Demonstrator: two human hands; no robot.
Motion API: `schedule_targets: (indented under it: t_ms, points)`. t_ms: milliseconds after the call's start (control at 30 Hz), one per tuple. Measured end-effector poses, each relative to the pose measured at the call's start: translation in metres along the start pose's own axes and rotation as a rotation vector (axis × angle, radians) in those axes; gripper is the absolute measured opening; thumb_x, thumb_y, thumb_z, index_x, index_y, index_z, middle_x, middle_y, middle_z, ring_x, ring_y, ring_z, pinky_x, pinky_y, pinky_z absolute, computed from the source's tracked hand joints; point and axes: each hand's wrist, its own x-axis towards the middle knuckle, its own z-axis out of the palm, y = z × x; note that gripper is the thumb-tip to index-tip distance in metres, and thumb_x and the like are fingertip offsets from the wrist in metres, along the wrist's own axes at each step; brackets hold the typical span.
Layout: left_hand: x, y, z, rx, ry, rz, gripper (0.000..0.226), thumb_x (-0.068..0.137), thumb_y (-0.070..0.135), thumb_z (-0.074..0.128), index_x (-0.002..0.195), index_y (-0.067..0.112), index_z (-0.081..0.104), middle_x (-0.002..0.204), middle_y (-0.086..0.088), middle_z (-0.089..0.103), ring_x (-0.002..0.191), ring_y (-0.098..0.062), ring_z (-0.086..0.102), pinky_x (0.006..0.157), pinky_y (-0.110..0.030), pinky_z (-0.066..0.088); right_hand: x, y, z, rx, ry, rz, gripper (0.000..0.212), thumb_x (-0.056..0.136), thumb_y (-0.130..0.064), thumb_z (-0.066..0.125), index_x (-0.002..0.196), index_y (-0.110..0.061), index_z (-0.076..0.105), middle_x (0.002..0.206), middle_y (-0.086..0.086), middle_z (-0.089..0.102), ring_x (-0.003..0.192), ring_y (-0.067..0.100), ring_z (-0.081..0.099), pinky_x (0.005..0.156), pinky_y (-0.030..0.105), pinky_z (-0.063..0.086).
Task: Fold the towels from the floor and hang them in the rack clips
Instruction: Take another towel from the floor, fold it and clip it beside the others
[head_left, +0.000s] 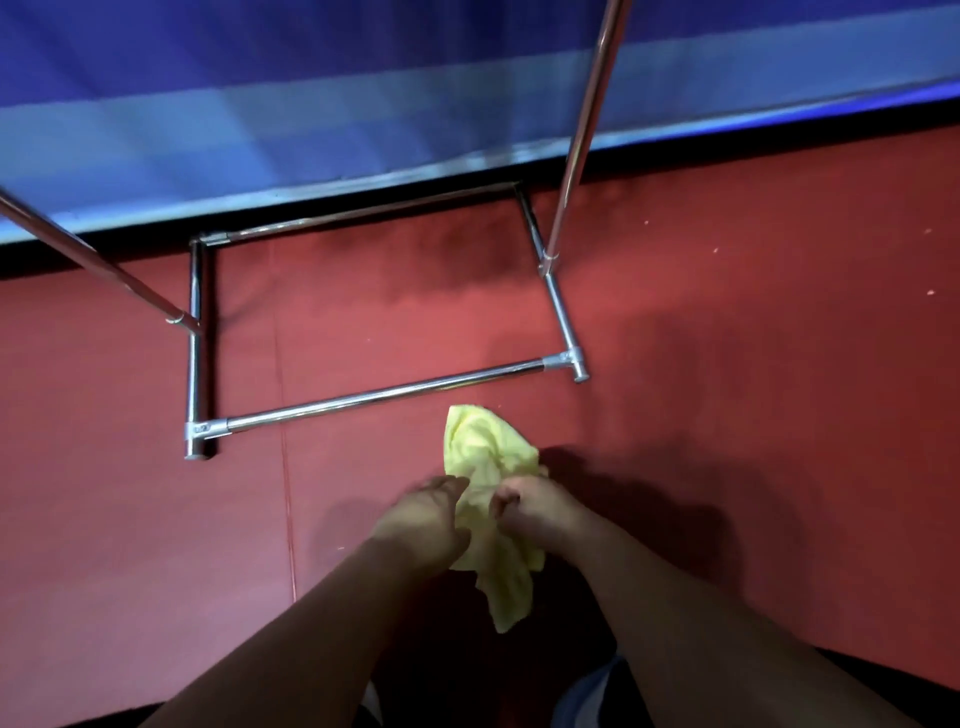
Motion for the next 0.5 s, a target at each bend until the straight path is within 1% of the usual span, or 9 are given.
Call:
schedule_targets:
  t_ms: [67,133,167,200,233,300,367,433,500]
  points:
    - [-0.015,0.022,-0.018,-0.036,0.029,0.043,0.057,0.099,0.031,0.062,0.154,0.023,0.049,0.150,-0.005,0.059,0.139,-0.026,0.056,0.109,-0.030,0.044,-0.026,-0.021,-0.022,0.136,0.023,-0.057,0.024,0.082,-0.001,0.070,0.075,-0.024,0.069,0.075,-0.006,0.064,0.067,0.010,0.054,0.059,0.026,0.040]
    - [-0.035,0.045,-0.041,-0.066,0.066,0.082,0.032,0.100,0.029,0.059,0.132,0.028,0.063,0.125,-0.002,0.071,0.117,-0.026,0.068,0.091,-0.031,0.049,-0.058,-0.044,-0.045,0.232,0.026,-0.106,0.025,0.084,0.003,0.072,0.078,-0.022,0.067,0.064,-0.015,0.061,0.062,0.006,0.049,0.054,0.022,0.034]
    - [-0.047,0.055,-0.054,-0.096,0.106,0.092,0.021,0.099,0.028,0.060,0.118,0.031,0.067,0.113,0.000,0.074,0.105,-0.024,0.069,0.083,-0.031,0.049,-0.076,-0.053,-0.057,0.270,0.028,-0.121,0.027,0.087,0.007,0.069,0.080,-0.019,0.066,0.059,-0.017,0.058,0.056,0.003,0.049,0.050,0.018,0.033]
    - [-0.060,0.065,-0.069,-0.140,0.151,0.097,0.012,0.095,0.027,0.062,0.105,0.031,0.067,0.101,0.003,0.074,0.095,-0.022,0.069,0.077,-0.031,0.049,-0.096,-0.063,-0.069,0.295,0.034,-0.137,0.028,0.090,0.011,0.065,0.084,-0.016,0.064,0.060,-0.015,0.058,0.051,0.000,0.049,0.047,0.017,0.034]
    - [-0.074,0.075,-0.084,-0.186,0.199,0.110,0.007,0.092,0.027,0.065,0.098,0.027,0.067,0.094,0.003,0.074,0.090,-0.022,0.069,0.074,-0.031,0.050,-0.116,-0.073,-0.081,0.316,0.038,-0.161,0.028,0.090,0.014,0.063,0.089,-0.014,0.064,0.066,-0.008,0.059,0.050,0.000,0.052,0.048,0.017,0.037]
    - [-0.105,0.095,-0.116,-0.242,0.295,0.169,0.007,0.090,0.023,0.069,0.096,0.020,0.068,0.088,0.001,0.074,0.082,-0.022,0.068,0.068,-0.028,0.050,-0.155,-0.091,-0.102,0.378,0.064,-0.231,0.029,0.083,0.013,0.066,0.102,-0.008,0.065,0.084,0.006,0.064,0.066,0.009,0.064,0.063,0.022,0.050]
    - [-0.144,0.118,-0.144,-0.297,0.390,0.237,0.004,0.091,0.019,0.069,0.091,0.019,0.065,0.081,0.003,0.070,0.075,-0.020,0.064,0.064,-0.027,0.047,-0.194,-0.102,-0.119,0.381,0.127,-0.246,0.045,0.070,0.003,0.074,0.113,-0.011,0.068,0.095,0.013,0.070,0.080,0.022,0.070,0.077,0.037,0.055]
    - [-0.184,0.140,-0.173,-0.320,0.495,0.305,0.009,0.091,0.018,0.067,0.085,0.020,0.060,0.077,0.006,0.066,0.075,-0.020,0.060,0.065,-0.030,0.045,-0.236,-0.116,-0.135,0.298,0.191,-0.252,0.051,0.065,-0.005,0.080,0.114,-0.014,0.070,0.096,0.014,0.074,0.084,0.027,0.072,0.082,0.044,0.056]
    - [-0.224,0.162,-0.199,-0.310,0.599,0.347,0.012,0.093,0.018,0.065,0.085,0.020,0.057,0.076,0.006,0.062,0.076,-0.020,0.056,0.067,-0.032,0.043,-0.281,-0.135,-0.151,0.163,0.263,-0.253,0.042,0.065,-0.009,0.083,0.106,-0.014,0.073,0.097,0.013,0.079,0.086,0.026,0.074,0.083,0.046,0.060]
